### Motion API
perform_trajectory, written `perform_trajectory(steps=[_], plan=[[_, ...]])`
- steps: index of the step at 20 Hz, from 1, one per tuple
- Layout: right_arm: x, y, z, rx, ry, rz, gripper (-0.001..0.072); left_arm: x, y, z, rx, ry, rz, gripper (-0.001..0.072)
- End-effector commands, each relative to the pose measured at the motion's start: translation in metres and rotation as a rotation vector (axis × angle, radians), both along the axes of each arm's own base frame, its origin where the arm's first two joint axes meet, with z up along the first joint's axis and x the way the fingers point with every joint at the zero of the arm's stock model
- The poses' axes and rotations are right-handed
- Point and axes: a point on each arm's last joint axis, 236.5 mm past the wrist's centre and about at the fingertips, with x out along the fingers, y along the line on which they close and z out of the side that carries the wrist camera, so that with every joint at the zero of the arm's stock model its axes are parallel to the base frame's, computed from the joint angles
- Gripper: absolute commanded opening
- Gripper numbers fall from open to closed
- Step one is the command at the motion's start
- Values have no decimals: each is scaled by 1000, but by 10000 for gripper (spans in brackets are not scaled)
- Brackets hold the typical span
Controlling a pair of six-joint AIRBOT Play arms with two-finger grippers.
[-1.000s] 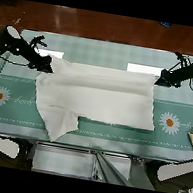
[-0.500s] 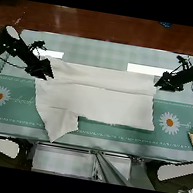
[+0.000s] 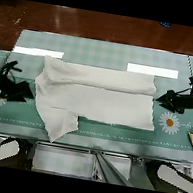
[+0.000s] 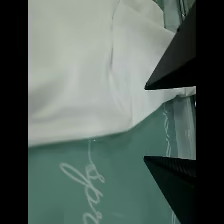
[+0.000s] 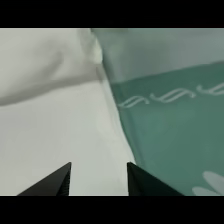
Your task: Fold the shirts.
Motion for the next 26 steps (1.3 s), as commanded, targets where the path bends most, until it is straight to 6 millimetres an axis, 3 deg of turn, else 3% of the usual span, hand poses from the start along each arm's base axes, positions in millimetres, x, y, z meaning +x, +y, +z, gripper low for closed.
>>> perform_trajectory(steps=[1,3,9,16,19,20,21,22,24,26], plan=[[-28,22,-9,51,-81,-77,408,-31,-5,-14,-96,-81,215,506],[-34,25,-6,49,-91,-70,408,-31,-9,-16,-153,-109,332,506],[-34,34,4,94,-101,-70,408,-47,-38,-40,-203,-52,366,506],[-30,50,18,189,-120,-77,408,-49,-65,-56,-198,4,303,505],[-25,35,28,202,-135,-115,408,-51,-81,-58,-212,2,214,504],[-26,25,32,206,-134,-132,408,-52,-84,-59,-213,-1,183,436],[-31,13,32,198,-122,-150,408,-52,-84,-59,-213,-1,183,171],[-42,1,26,180,-89,-161,408,-52,-84,-59,-214,-2,182,21],[-73,-10,6,128,32,-152,408,-52,-84,-59,-214,-3,180,18],[-101,-7,-16,120,161,-185,408,-52,-84,-58,-217,-3,183,18]])
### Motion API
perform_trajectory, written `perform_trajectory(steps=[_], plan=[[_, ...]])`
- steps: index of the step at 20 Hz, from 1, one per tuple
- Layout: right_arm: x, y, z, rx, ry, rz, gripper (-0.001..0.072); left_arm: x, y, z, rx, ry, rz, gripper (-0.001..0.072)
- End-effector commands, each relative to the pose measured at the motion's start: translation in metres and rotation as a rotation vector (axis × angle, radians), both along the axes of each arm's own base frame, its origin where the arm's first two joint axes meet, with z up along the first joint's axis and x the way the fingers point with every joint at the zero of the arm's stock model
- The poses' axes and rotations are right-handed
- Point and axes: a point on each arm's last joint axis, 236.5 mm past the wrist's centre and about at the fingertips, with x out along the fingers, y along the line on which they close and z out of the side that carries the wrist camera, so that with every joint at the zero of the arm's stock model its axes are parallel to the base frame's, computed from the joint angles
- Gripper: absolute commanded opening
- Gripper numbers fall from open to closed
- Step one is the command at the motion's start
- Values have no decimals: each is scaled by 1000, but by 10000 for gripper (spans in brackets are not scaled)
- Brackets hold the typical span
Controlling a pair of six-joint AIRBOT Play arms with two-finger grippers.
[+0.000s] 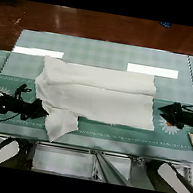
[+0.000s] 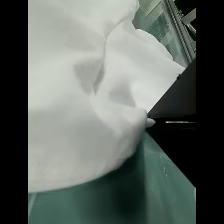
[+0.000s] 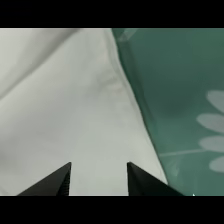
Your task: Fold the shirts.
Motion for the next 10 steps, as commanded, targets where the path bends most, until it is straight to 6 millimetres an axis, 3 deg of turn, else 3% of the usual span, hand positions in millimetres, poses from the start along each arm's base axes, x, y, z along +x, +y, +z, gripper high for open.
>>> perform_trajectory(steps=[1,7,10], plan=[[-49,-1,-30,-4,198,-13,408,0,-2,0,-1,-3,-9,18],[-64,11,-49,-59,269,41,407,0,-2,0,-1,-3,-9,18],[-58,20,-49,-70,249,70,407,0,-2,0,-1,-3,-9,19]])
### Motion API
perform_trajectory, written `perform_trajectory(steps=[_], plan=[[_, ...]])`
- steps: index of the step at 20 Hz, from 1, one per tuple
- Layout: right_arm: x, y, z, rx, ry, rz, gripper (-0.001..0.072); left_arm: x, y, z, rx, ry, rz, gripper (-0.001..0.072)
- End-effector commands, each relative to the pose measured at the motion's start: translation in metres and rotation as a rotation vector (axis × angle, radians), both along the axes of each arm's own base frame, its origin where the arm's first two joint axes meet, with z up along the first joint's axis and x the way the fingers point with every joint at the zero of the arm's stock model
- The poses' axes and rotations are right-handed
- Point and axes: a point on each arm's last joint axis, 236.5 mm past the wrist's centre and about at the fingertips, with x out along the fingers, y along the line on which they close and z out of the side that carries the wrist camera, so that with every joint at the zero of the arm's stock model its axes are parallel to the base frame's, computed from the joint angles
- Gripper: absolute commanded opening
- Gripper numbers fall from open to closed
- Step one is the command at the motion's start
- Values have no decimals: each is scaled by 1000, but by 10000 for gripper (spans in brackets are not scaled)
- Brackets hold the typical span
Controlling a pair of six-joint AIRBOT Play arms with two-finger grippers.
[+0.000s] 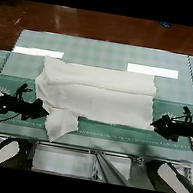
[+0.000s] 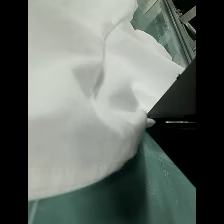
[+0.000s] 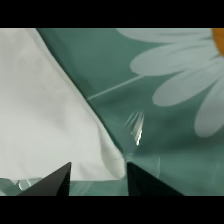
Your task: Fold the shirts.
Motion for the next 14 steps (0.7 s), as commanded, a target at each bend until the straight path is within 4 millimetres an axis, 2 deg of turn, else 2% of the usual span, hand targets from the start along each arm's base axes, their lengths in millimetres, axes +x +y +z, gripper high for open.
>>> perform_trajectory(steps=[1,3,6,7,9,12,14], plan=[[5,6,-5,-29,-10,25,407,0,0,0,1,0,0,18],[21,10,-4,-36,-60,4,407,0,0,0,1,0,0,18],[39,28,-8,0,-92,-7,386,1,1,-1,4,-2,2,19],[42,36,-11,14,-95,1,327,1,1,-1,6,-4,3,19],[53,53,-7,56,-157,59,37,5,2,1,8,-13,2,19],[66,56,12,76,-223,129,23,28,6,22,-1,-70,-9,19],[77,50,29,55,-254,185,23,59,11,47,-6,-152,-1,18]])
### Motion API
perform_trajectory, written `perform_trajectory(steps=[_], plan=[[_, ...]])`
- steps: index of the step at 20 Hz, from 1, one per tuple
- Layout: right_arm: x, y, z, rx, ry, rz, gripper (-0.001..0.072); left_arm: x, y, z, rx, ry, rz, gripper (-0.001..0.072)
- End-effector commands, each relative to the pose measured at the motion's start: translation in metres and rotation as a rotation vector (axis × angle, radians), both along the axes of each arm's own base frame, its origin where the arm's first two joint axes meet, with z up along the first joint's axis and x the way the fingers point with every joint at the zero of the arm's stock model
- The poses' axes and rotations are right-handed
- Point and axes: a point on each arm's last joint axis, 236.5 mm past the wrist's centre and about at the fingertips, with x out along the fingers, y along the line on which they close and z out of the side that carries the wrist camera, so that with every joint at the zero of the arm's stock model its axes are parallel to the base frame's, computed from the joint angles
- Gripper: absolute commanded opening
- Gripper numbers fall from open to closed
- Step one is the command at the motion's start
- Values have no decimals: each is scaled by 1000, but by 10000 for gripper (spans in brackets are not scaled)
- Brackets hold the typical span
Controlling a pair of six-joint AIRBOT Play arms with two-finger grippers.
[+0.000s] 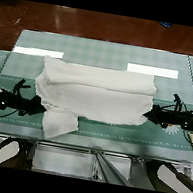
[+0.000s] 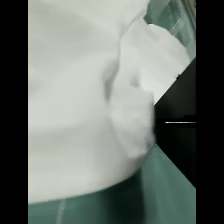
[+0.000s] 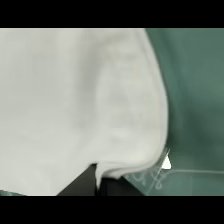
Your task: Fold the shirts.
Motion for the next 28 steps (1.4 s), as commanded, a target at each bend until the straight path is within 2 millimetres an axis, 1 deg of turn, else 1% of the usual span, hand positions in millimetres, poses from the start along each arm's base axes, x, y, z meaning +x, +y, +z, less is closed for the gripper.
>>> perform_trajectory(steps=[1,4,6,7,9,11,13,15,17,19,20,23,24,25,26,27,28], plan=[[23,-2,28,-11,-80,76,23,42,-3,45,-58,-106,7,19],[55,-13,58,-44,-168,63,22,81,13,73,-20,-201,20,18],[75,-19,73,-58,-212,65,22,106,19,84,-5,-236,36,18],[84,-21,76,-55,-216,65,22,120,19,89,-9,-255,34,19],[104,-19,79,-30,-246,79,23,147,12,94,-28,-280,16,18],[126,-18,82,11,-283,42,23,174,1,93,-36,-300,-8,18],[147,-23,81,24,-305,5,23,200,-5,91,-29,-320,-22,18],[162,-28,77,23,-308,0,23,227,-3,94,-29,-331,-4,18],[173,-31,74,32,-307,-3,23,250,1,97,-32,-344,0,18],[184,-31,73,58,-311,-23,23,266,4,94,-37,-342,3,19],[189,-32,70,63,-312,-34,23,269,3,90,-45,-330,-4,18],[204,-42,51,53,-305,-97,23,269,-8,62,-55,-290,-54,19],[210,-44,46,59,-306,-128,23,267,-15,54,-54,-290,-87,35],[214,-45,42,66,-310,-147,61,268,-23,49,-53,-288,-103,124],[219,-49,38,64,-311,-171,259,267,-31,46,-55,-286,-117,360],[221,-51,35,56,-313,-179,414,267,-35,48,-56,-288,-126,508],[221,-55,37,50,-316,-175,415,268,-34,54,-54,-294,-139,509]])
